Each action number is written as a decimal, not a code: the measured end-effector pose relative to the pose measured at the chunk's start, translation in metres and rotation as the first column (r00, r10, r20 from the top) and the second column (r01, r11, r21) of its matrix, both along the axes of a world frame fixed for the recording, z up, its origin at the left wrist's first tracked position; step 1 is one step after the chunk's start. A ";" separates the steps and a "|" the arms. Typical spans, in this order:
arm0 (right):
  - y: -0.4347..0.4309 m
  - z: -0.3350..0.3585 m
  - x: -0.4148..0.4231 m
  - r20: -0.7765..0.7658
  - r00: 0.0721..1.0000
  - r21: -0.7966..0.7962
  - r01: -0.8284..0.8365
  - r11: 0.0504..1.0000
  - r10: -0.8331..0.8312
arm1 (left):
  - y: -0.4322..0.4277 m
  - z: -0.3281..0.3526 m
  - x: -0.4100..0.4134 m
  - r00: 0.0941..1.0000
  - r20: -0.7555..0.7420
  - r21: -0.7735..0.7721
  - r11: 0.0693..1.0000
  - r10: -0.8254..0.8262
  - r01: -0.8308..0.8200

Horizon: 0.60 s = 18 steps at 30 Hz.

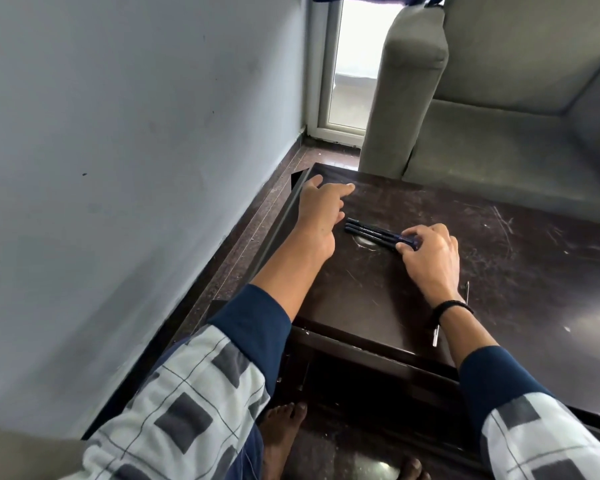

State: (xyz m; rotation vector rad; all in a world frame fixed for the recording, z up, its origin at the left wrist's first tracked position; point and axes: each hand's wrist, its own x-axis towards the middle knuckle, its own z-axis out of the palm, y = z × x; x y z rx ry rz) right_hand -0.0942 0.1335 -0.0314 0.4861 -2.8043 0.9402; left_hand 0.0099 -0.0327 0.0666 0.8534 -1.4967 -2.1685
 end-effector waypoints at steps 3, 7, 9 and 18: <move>0.002 0.004 0.000 -0.019 1.000 -0.011 0.001 1.000 -0.001 | -0.001 0.000 0.000 1.000 -0.002 0.000 1.000 -0.005 0.005; 0.015 0.015 0.001 0.000 0.999 -0.056 0.034 0.998 -0.034 | -0.002 -0.001 -0.001 1.000 0.008 -0.007 1.000 -0.015 0.015; 0.025 0.026 0.004 0.045 0.997 -0.060 0.070 0.996 -0.067 | -0.001 -0.002 -0.001 0.999 0.021 -0.027 0.999 -0.035 0.036; 0.092 0.029 0.035 0.272 0.942 0.169 0.152 0.974 -0.194 | 0.015 -0.008 0.006 0.992 0.043 -0.110 0.986 -0.122 0.126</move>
